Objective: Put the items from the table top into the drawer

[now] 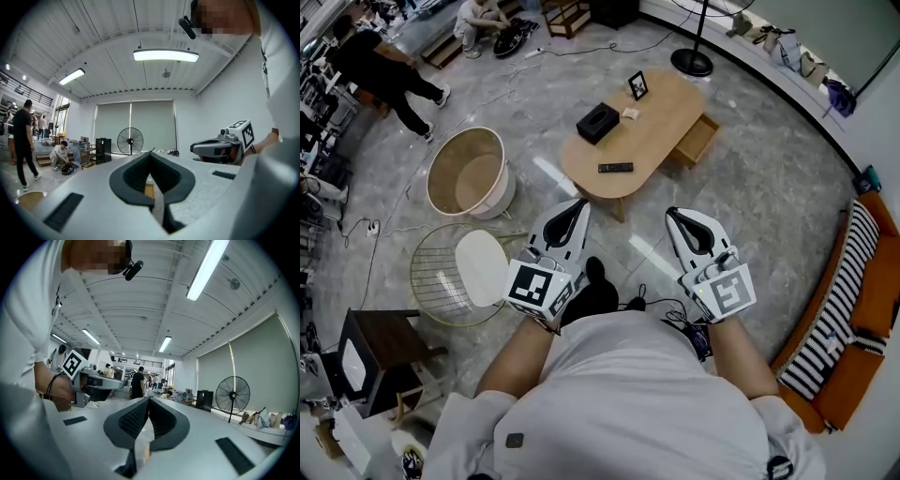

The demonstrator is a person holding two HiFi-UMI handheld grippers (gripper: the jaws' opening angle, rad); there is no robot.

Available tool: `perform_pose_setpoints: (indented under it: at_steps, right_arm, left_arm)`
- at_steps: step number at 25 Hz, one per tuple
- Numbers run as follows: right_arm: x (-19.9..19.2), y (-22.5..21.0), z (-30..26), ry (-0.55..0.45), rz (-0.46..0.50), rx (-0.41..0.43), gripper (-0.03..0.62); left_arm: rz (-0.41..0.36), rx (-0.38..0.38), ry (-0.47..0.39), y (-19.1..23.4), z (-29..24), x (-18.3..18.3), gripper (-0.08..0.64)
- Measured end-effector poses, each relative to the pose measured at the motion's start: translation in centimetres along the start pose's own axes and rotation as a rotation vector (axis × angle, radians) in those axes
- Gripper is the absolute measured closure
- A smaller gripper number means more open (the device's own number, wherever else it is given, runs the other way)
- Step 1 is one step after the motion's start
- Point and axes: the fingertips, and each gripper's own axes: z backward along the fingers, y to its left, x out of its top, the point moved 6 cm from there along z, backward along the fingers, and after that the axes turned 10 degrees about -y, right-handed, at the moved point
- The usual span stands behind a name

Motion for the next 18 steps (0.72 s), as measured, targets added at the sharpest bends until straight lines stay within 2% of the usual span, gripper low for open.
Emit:
perform_pose_setpoints:
  at_steps: [6,9,14,18]
  right_arm:
    - [-1.2,-1.2,-2.4,0.022,0.001,0.017,0.566]
    - [-2.3,-2.4,-3.9,0.064,-0.011,0.021,0.566]
    - [-4.3,-5.1,-8.0,0.049,-0.009,0.029,0.566]
    - [-6.2,-7.6,-12.2,0.118,-0.044,0.029,0.566]
  left_arm:
    - [0.009,0.004,0.018,2.1,-1.4,-0.8,0.551]
    - [0.022,0.001,0.019,3.9,-3.2,-1.4,0.551]
    - [0.041,-0.023,0.015,7.4,-7.4,-3.0,0.551]
    - [0.055,-0.060,0.018,10.9,-11.5,-4.5,0.551]
